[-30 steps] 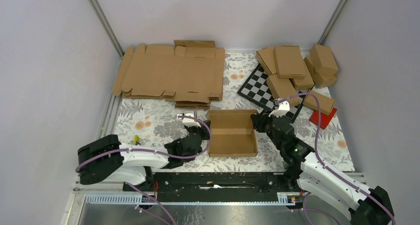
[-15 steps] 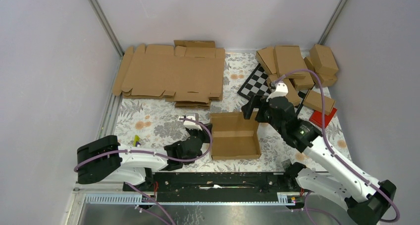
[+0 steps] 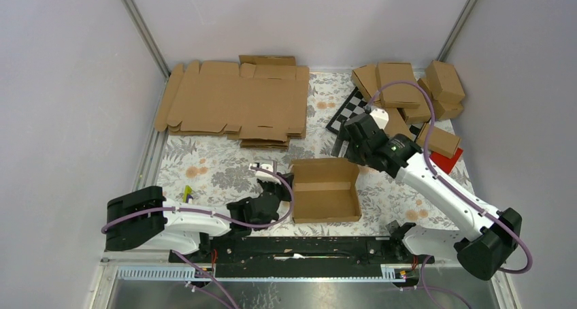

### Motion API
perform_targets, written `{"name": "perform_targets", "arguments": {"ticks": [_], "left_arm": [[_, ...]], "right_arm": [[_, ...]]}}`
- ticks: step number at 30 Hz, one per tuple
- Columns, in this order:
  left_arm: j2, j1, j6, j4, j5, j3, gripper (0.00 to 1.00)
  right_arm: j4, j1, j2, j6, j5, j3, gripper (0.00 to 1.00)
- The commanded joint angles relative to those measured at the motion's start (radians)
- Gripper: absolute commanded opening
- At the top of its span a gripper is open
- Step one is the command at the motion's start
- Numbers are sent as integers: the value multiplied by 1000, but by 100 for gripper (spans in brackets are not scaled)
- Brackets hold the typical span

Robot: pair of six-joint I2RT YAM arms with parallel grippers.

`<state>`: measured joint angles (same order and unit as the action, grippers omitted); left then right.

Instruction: Fold the paper box

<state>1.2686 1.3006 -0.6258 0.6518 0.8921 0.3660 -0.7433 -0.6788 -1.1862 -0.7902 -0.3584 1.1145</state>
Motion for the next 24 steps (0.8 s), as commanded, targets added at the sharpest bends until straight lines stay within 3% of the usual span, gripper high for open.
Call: {"name": "perform_targets", "arguments": {"ticks": [1,11,16,24], "left_arm": [[-4,24,37,-29,17,16,0],[32,80,16,-90,39,34,0],[59,105,8,-140,39,61,1],[-83,111,25,-259,-69,66,34]], "right_arm": [[-68,-2,54,-54,13,-42,99],[-48,-3,162,-90,104,-233,89],[-10,-2,187,-104,107,-264,75],[11,-3,191,-98,98,-287,57]]}}
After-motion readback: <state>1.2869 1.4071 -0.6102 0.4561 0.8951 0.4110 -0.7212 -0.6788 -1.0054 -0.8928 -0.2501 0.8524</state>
